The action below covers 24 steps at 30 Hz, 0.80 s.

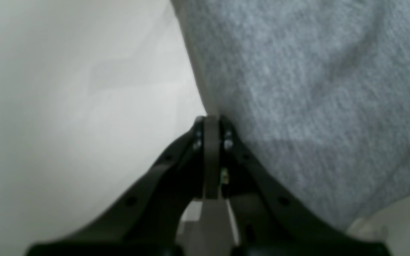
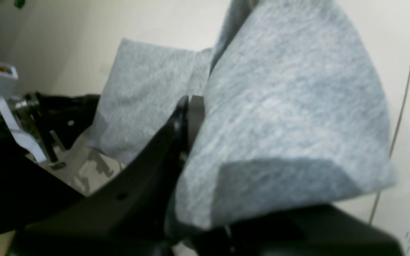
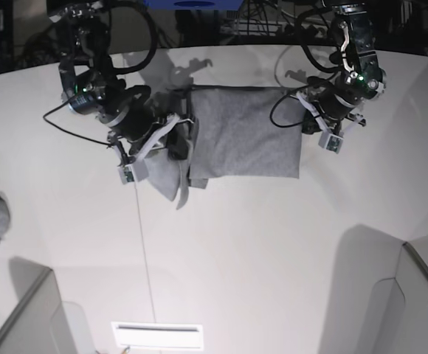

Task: Fold the T-shirt properly
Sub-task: 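Lift the collar end with the right gripper and fold it over the stack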

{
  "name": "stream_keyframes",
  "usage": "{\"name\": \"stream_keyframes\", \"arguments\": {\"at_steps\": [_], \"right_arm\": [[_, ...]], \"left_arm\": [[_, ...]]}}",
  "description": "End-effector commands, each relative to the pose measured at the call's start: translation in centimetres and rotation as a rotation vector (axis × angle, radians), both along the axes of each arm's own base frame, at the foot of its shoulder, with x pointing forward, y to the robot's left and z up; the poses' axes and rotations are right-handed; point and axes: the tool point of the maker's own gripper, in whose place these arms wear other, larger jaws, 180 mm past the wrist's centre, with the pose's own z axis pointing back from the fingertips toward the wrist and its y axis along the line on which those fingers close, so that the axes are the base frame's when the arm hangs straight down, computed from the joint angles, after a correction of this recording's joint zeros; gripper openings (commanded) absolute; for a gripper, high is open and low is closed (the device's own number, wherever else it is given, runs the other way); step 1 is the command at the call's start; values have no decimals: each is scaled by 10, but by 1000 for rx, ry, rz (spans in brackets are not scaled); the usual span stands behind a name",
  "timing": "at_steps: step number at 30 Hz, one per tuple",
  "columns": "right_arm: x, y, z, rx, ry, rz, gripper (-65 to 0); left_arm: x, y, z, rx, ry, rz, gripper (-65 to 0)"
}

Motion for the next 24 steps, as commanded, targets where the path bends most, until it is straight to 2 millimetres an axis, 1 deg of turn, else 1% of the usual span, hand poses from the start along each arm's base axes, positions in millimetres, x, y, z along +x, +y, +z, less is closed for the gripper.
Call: {"name": "stream_keyframes", "arguments": {"at_steps": [1,6,7,9,11,14,16,18,20,22,24], "right_arm": [[4,5,13,24,-48,7,-650],[-9,41,21,85,-90,83,-650],[-11,46,23,94,-97,90,-650],[-12,50,25,104,-107,97,-650],[-11,51,26,105,-111,98,-650],[-12,51,26,106,-112,100,-650],[-13,54,26,111,-110,105,-650],[-18,71,30,146,-105,128,-650],[-14,82,37,171,-116,130,-650],[-9,88,37,187,-112,124,-650],[-3,89,32,183,-97,118,-650]], "left_arm": [[1,3,3,12,-4,-3,-650],[-1,4,3,17,-1,-5,-650],[-1,4,3,17,-1,-5,-650],[-2,4,2,17,1,-5,-650],[-6,6,1,20,7,-1,-650],[-5,6,4,25,0,-5,-650],[-8,5,2,24,8,-7,-650],[-10,5,1,25,11,-7,-650],[-11,5,1,25,12,-7,-650],[-11,5,1,24,14,-9,-650],[-11,6,1,26,14,-4,-650]]}}
